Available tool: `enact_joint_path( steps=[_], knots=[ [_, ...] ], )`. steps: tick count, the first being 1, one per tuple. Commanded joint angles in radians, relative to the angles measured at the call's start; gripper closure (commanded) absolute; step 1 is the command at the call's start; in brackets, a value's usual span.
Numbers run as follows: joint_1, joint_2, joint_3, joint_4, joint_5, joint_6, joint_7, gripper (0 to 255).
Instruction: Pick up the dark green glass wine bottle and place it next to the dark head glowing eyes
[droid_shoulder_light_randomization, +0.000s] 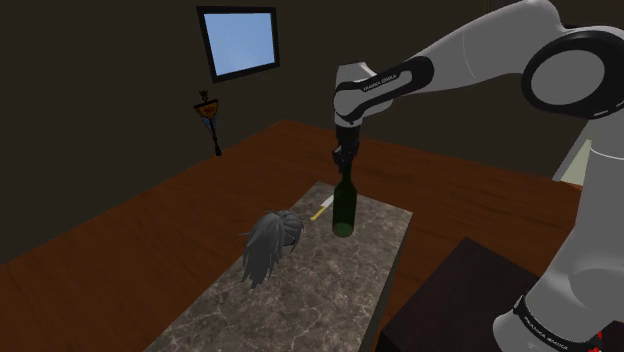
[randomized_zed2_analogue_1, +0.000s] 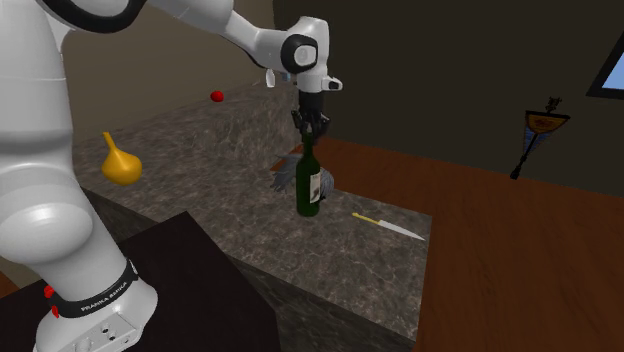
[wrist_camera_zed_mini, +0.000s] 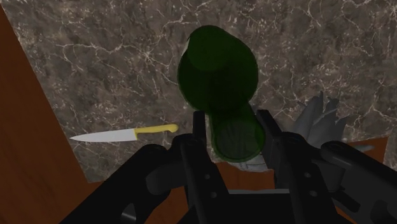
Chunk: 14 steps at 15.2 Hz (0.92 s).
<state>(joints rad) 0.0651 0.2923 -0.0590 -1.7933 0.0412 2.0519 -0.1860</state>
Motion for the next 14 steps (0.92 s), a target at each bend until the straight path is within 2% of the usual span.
enact_joint_path(
  steps=[1,14],
  knots=[
    [0.000,0.009,0.001,-0.017,0.001,0.028,0.000,255],
    [-0.001,0.094,0.004,-0.080,0.010,0.175,-0.008,255]
  ],
)
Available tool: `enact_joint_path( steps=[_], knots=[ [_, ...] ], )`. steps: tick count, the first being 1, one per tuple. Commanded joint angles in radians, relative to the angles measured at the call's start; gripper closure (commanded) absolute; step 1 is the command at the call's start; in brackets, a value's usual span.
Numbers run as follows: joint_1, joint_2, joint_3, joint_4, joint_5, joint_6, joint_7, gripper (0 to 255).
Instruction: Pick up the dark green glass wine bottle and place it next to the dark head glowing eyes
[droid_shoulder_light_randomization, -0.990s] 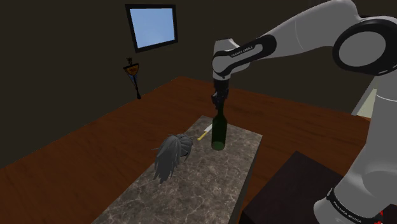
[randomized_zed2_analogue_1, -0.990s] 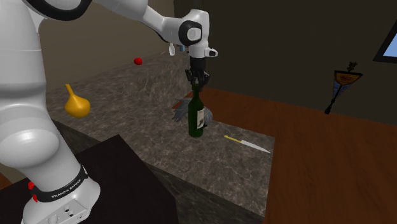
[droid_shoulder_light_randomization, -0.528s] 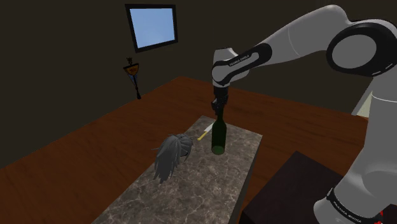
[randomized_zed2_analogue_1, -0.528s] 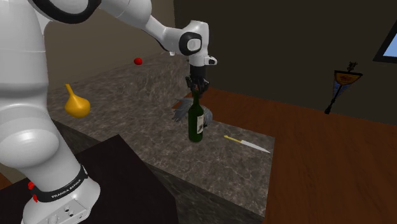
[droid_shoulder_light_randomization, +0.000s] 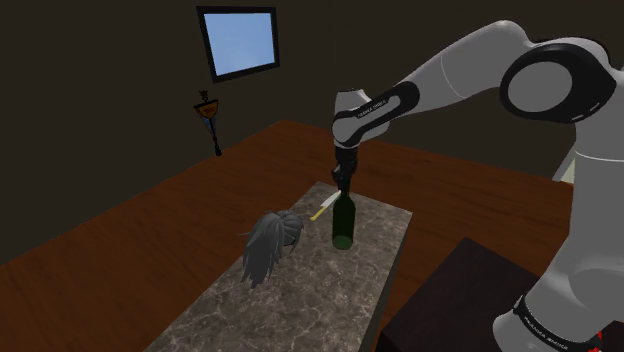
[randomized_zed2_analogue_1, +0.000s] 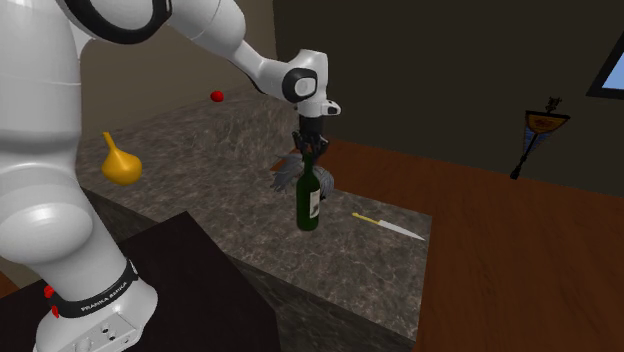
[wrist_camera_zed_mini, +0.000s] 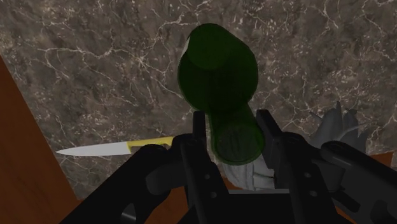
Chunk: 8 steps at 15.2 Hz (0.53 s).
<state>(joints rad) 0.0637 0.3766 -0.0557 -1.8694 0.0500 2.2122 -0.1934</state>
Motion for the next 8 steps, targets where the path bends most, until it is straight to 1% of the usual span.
enact_joint_path(
  steps=[1,8],
  knots=[
    [0.000,0.017,0.001,-0.008,0.002,0.025,-0.001,255],
    [-0.002,0.074,0.004,-0.024,0.007,0.099,-0.006,255]
  ],
)
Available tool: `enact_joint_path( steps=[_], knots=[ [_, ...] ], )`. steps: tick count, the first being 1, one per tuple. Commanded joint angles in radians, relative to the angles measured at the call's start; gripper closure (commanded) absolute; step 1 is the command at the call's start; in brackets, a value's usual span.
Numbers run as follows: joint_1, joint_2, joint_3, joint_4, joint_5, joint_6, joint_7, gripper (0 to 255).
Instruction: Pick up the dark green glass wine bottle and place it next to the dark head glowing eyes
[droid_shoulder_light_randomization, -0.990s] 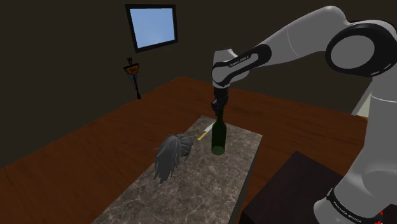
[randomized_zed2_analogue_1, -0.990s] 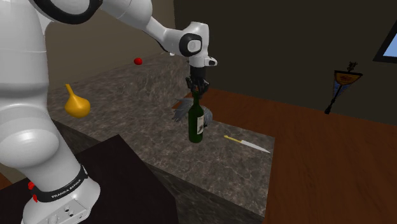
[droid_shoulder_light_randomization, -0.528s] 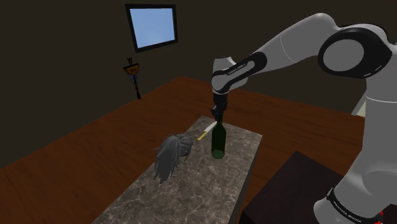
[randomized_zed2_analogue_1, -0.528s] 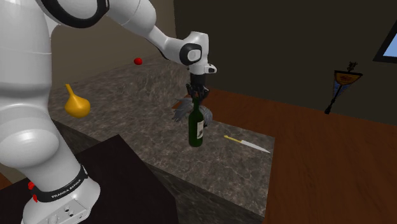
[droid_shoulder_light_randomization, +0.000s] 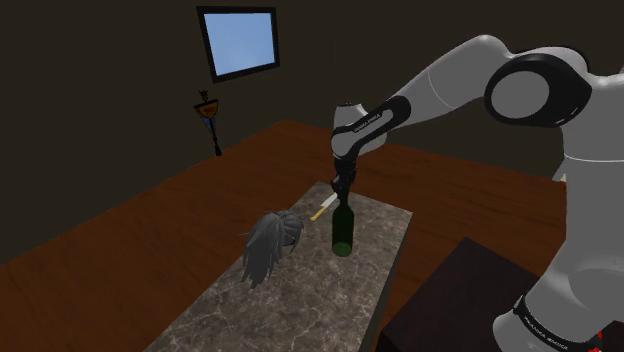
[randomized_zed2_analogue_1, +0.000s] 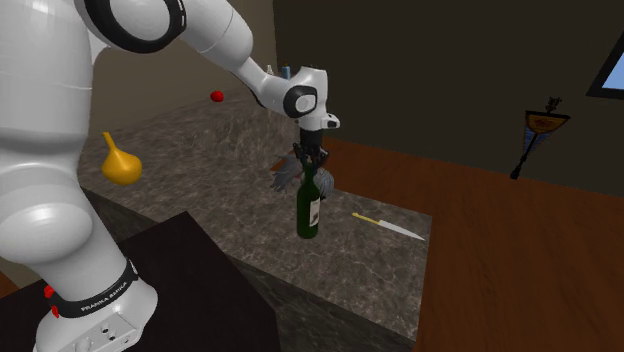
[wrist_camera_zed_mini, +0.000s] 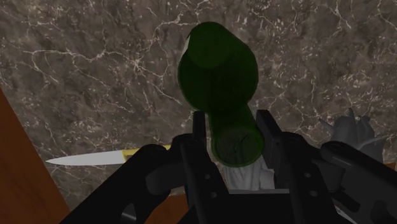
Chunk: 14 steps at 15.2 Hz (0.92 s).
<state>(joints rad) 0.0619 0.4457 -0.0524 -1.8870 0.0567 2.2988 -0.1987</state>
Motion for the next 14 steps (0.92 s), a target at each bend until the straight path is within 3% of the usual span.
enact_joint_path(
  steps=[1,6,13,14],
  knots=[
    [-0.001,0.014,0.001,-0.008,0.002,0.023,-0.001,255],
    [-0.002,0.060,0.003,-0.013,0.006,0.073,-0.005,255],
    [-0.002,0.060,0.003,-0.013,0.006,0.073,-0.005,255],
    [-0.002,0.060,0.003,-0.013,0.006,0.073,-0.005,0]
  ],
)
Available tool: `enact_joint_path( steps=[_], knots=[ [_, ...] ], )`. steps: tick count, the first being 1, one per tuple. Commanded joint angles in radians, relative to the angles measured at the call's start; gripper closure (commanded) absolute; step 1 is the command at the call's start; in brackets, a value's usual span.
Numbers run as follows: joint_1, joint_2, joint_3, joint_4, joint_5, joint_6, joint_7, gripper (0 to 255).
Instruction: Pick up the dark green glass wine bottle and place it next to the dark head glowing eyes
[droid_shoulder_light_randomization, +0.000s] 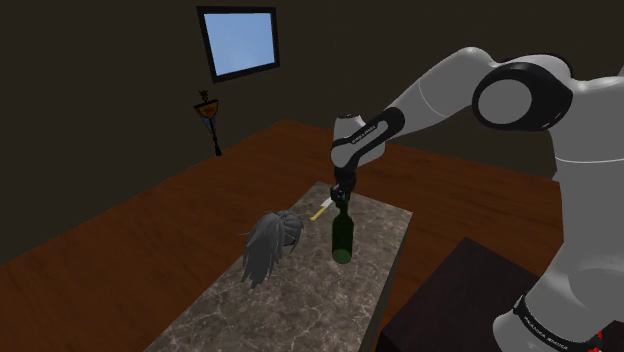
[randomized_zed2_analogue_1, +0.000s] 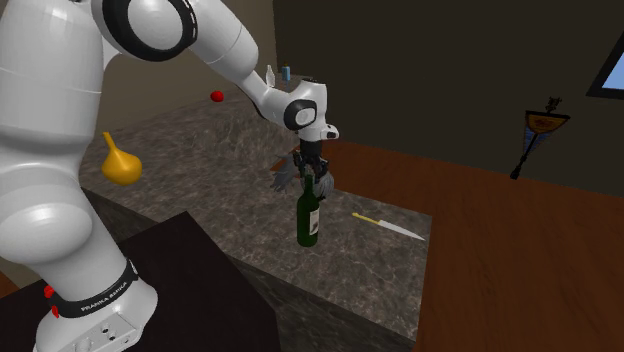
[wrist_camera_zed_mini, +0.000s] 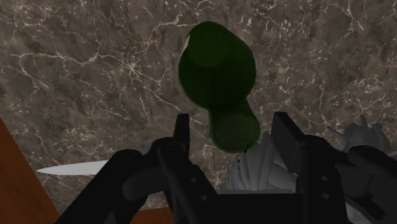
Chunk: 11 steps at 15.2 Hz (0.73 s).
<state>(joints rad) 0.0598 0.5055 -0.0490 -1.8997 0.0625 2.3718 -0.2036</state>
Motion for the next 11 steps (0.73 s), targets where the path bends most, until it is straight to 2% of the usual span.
enact_joint_path(
  steps=[1,5,9,11],
  knots=[
    [0.000,0.000,0.000,0.000,0.000,0.000,0.000,0],
    [0.000,0.000,0.000,0.000,0.000,0.000,0.000,0],
    [0.002,-0.080,-0.005,0.020,-0.008,-0.099,0.005,0],
    [0.002,-0.080,-0.005,0.020,-0.008,-0.099,0.005,0]
  ],
)
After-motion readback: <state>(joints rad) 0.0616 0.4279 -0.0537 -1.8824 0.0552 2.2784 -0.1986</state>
